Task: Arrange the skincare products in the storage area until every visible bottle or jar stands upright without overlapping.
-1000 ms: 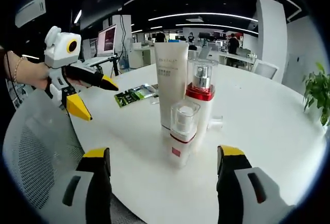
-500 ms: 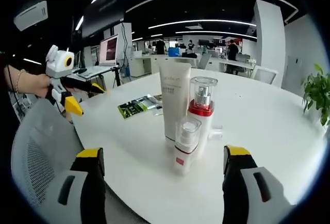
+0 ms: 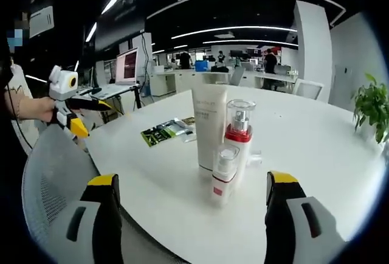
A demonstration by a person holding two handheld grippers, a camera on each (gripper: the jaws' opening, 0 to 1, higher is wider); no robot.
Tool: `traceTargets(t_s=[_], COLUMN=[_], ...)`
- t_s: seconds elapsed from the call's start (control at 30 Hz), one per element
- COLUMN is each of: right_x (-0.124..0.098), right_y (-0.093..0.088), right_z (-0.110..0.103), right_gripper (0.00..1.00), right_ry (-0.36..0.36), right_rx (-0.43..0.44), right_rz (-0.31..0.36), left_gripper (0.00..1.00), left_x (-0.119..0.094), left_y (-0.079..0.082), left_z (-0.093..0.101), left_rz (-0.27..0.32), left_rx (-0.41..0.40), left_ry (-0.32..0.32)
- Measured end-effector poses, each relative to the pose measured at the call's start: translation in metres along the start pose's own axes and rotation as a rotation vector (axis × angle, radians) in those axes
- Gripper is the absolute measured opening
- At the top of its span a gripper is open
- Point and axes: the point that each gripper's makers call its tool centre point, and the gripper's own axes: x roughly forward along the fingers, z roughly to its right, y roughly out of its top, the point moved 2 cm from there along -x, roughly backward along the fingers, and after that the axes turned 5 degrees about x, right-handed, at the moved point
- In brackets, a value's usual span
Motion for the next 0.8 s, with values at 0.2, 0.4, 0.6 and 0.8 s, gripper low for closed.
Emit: traceTargets(t_s=[0.2, 0.4, 0.6, 0.8], right_x=[0.000, 0.003, 0.006, 0.006], right_y=[0.002, 0.006, 0.004, -0.001], right_z=[-0.007, -0.010, -0.014, -0.014], right_gripper=[1.00, 1.00, 1.00, 1.00], right_ry=[0.000, 0.001, 0.003, 0.007], right_rx=[0.001, 0.031, 0.041, 0.051], right_rz=[0.013, 0.039, 0.033, 0.015], left_gripper=[0.99, 0.99, 0.99, 0.99], left_x=[-0.010, -0.009, -0.003, 0.010], left_y=[-0.001, 0.000, -0.001, 0.005], left_z=[-0.008, -0.010, -0.009, -0.013], left_rz=[0.007, 0.007, -0.011, -0.019], left_rx=[-0.027, -0.037, -0.032, -0.016], left_ry=[0.029, 0.044, 0.030, 0.010])
